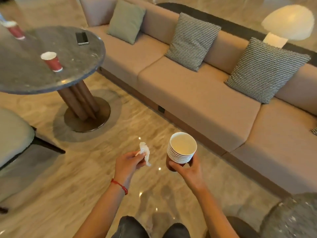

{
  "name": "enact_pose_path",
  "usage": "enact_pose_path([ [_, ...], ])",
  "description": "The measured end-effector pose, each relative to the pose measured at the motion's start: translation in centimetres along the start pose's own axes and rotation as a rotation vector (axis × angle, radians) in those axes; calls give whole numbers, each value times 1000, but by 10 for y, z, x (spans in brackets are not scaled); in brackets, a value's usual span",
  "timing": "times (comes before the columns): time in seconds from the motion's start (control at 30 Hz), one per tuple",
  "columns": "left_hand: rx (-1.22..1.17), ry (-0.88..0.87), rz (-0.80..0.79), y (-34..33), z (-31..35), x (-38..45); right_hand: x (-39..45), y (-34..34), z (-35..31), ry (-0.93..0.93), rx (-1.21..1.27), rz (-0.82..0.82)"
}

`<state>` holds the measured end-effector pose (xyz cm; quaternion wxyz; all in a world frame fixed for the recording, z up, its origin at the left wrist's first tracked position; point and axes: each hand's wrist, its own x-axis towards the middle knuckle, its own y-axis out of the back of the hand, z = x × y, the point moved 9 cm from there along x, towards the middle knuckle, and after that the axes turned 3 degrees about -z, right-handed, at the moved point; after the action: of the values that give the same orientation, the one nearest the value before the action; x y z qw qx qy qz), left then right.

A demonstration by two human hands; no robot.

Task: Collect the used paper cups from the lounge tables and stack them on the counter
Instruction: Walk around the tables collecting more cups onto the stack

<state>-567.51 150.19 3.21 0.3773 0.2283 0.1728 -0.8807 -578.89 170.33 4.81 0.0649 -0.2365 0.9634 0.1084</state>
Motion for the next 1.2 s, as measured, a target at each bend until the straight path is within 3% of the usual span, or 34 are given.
enact_pose_path([
  [0.33, -174, -82, 264, 104, 60, 59, 100, -140, -56, 111, -65, -308],
  [0.8, -223, -165, 469, 154, 166, 200, 290, -265, -133, 210, -47, -587],
  [1.2, -292, -213, 572, 235, 242, 295, 401, -405, -177, 261, -65, -672],
])
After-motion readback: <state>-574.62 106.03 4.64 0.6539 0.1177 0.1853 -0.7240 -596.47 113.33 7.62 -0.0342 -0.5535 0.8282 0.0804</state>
